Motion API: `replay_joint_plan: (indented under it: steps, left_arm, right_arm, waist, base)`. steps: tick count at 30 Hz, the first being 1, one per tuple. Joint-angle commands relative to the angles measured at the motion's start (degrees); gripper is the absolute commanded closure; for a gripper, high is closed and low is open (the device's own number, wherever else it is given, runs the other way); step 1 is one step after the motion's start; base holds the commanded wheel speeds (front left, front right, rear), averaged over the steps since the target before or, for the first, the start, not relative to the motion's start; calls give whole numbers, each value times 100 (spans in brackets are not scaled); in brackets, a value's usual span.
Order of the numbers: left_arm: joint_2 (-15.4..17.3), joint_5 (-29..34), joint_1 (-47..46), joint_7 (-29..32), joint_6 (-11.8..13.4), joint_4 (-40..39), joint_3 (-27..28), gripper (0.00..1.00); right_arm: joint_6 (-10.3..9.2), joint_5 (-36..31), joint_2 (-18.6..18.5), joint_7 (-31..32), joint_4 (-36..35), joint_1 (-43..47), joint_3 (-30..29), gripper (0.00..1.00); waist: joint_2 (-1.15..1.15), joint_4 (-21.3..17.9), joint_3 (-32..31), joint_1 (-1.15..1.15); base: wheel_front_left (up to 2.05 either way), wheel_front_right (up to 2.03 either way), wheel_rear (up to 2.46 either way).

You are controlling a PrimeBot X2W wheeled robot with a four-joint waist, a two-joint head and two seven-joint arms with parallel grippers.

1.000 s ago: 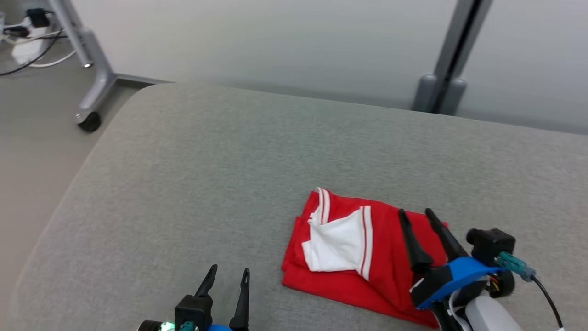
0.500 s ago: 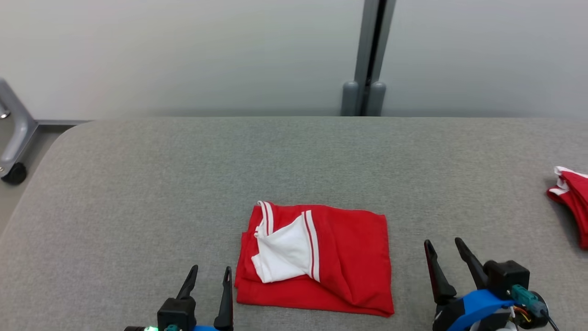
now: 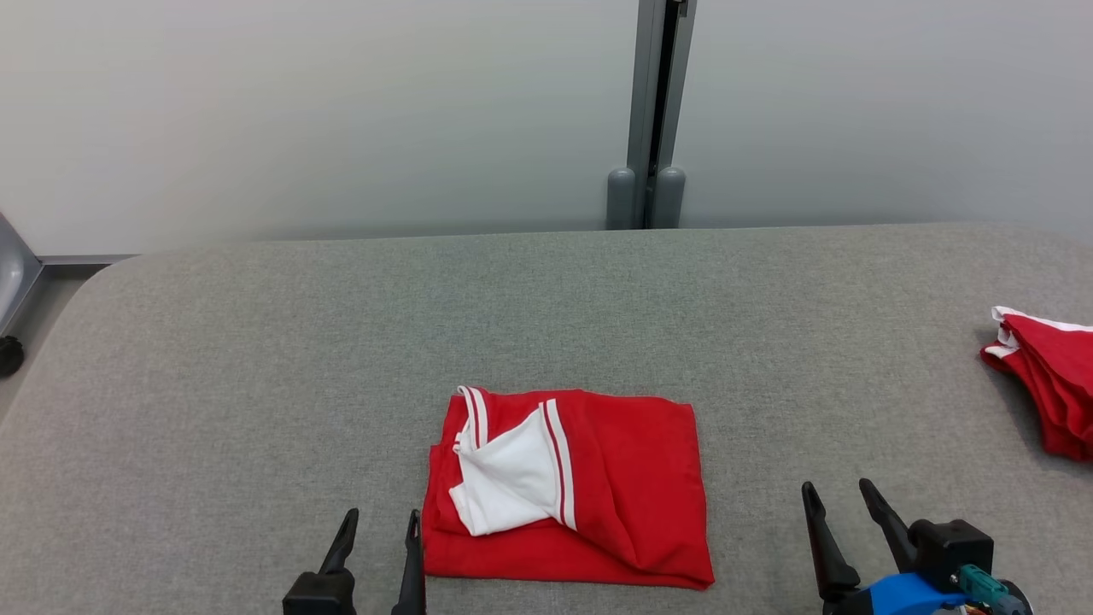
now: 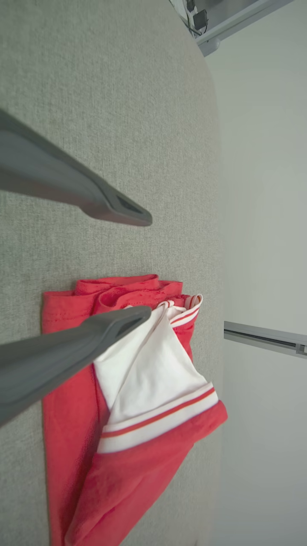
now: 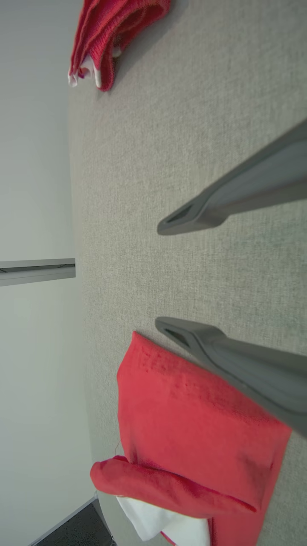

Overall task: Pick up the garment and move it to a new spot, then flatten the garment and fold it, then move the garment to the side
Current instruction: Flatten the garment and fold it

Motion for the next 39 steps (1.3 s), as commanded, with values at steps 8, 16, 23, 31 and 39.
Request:
replay_joint_plan:
  steps: [8,16,23,31,39]
  left_arm:
    - [0,-37,-127,-27,-31,-9,-132,0]
    - [0,-119,-369,-26,-14,20,-333,0]
    - [0,-189,-414,-27,5,17,-392,0]
    - [0,-218,-359,-27,22,-3,-362,0]
    - [-1,-271,-333,-27,14,-40,-368,0]
  right_arm:
    - [0,162,6,-24,32,-134,68,100]
    - [0,48,-46,-25,428,-746,202,100]
    - [0,119,-115,-25,913,-1269,484,100]
    - [0,444,-77,-26,1048,-1537,1697,100]
    - [-1,1312,-299,-25,525,-1422,3382,100]
  waist:
    - [0,266,180,0]
    - [0,975,533,0]
    - [0,1509,663,0]
    - [0,1698,698,0]
    - [0,1406,600,0]
  base:
    - [0,0,0]
    - [0,0,0]
    - [0,0,0]
    - [0,0,0]
    - [0,0,0]
